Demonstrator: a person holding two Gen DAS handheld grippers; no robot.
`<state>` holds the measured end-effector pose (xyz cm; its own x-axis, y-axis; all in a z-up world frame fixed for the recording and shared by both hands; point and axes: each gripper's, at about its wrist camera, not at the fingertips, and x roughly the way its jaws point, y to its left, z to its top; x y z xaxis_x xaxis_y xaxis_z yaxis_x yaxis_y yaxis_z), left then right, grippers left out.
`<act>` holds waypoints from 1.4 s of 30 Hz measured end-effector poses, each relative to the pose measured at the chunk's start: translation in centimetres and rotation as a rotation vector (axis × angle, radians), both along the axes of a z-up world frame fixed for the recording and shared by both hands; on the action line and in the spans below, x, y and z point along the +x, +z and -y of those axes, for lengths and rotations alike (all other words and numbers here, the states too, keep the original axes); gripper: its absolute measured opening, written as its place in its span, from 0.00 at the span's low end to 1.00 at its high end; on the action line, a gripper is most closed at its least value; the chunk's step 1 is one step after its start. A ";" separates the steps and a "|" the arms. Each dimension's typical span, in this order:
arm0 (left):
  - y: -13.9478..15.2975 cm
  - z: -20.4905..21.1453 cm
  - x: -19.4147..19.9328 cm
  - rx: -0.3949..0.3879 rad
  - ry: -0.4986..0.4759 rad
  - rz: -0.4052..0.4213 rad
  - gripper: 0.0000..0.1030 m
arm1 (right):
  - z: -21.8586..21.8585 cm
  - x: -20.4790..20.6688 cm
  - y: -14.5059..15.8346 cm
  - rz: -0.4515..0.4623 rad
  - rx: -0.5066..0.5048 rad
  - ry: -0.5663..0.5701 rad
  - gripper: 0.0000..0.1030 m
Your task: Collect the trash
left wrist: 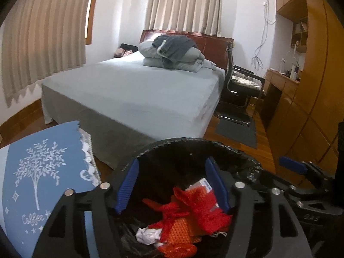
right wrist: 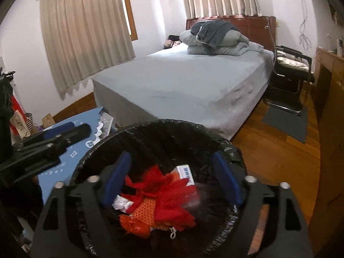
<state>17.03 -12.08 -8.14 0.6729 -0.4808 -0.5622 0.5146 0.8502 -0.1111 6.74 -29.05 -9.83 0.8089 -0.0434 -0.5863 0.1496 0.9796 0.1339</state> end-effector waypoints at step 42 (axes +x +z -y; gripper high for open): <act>8.2 -11.4 -12.0 0.026 0.253 0.185 0.94 | -9.0 -6.9 9.9 0.134 -0.026 0.169 0.95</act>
<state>5.02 -0.73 0.06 0.8613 -0.2723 -0.4289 0.2962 0.9551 -0.0115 -0.21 -20.02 0.03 0.8764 0.0856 -0.4739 -0.0345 0.9927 0.1155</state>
